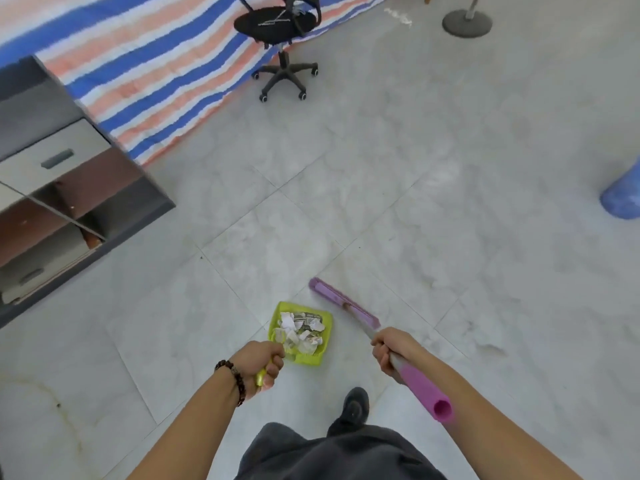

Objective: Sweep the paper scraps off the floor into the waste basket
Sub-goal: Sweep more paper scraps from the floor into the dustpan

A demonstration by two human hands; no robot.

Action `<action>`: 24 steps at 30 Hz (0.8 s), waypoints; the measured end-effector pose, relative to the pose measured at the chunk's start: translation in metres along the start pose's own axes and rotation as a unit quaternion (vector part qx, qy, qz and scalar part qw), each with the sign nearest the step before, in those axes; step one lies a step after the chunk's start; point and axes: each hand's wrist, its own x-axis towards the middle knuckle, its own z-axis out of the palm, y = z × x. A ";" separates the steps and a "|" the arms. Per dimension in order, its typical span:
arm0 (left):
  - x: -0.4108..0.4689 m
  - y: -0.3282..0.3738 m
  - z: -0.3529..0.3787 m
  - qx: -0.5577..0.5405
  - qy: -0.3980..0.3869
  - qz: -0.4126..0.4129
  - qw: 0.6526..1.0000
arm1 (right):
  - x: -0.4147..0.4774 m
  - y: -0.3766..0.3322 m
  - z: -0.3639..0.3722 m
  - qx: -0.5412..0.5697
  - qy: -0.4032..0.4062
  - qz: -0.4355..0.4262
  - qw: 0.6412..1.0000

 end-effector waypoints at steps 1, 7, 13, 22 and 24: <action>-0.002 0.013 0.014 0.015 -0.001 0.014 1.000 | -0.002 -0.009 -0.012 0.031 -0.002 -0.005 0.999; 0.002 0.100 0.095 0.114 -0.028 0.101 0.988 | -0.012 -0.055 -0.068 0.168 -0.005 -0.049 0.984; 0.035 0.205 0.193 0.202 -0.072 0.155 0.964 | -0.016 -0.142 -0.117 0.239 0.032 -0.094 0.966; 0.081 0.393 0.373 0.311 -0.155 0.170 0.922 | -0.028 -0.317 -0.229 0.386 0.049 -0.117 0.914; 0.083 0.431 0.418 0.345 -0.167 0.175 0.907 | -0.033 -0.343 -0.256 0.426 0.044 -0.128 0.895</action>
